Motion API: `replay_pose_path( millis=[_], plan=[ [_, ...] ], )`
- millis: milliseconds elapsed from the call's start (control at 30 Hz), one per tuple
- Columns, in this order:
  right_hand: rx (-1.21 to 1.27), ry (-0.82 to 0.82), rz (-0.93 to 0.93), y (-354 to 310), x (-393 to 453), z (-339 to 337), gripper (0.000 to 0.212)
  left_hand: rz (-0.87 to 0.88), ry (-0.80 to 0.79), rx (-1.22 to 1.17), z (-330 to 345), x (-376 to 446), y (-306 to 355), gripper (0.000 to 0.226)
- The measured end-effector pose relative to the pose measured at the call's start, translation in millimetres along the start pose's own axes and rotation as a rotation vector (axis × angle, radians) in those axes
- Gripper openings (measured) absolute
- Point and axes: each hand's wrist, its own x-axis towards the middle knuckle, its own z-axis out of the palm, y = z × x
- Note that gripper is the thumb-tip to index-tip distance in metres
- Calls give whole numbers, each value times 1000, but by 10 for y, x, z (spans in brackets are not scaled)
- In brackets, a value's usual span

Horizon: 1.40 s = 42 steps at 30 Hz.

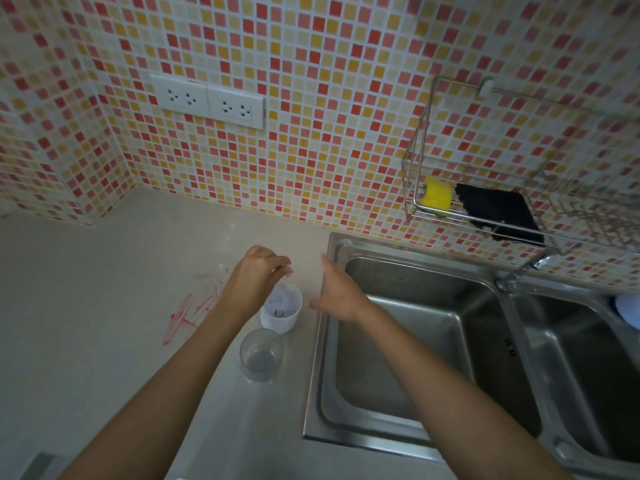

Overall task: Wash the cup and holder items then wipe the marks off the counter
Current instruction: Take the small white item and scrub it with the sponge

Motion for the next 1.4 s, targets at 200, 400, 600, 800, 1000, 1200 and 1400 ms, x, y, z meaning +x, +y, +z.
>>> replay_pose_path(
  millis=[200,400,600,800,1000,1200,1400],
  plan=[
    [29,568,-185,-14,-194,-941,26,-76,8,-153,39,295,370,16],
    [13,910,-137,305,-93,-1669,16,-215,16,-424,201,664,820,11],
    [-145,657,206,612,322,-2061,47,-279,-38,-503,459,838,1165,16],
    [-85,567,273,809,597,-2203,42,-362,-45,-518,735,884,1382,16],
    [251,949,-230,671,-13,-2223,34,-457,-33,-529,936,841,1665,13],
    [192,910,-407,1253,-941,-1481,31,-485,-5,-602,1093,858,2045,8],
    [157,845,-233,1960,-995,-1222,44,-467,10,-663,1282,815,2486,5]
  ],
)
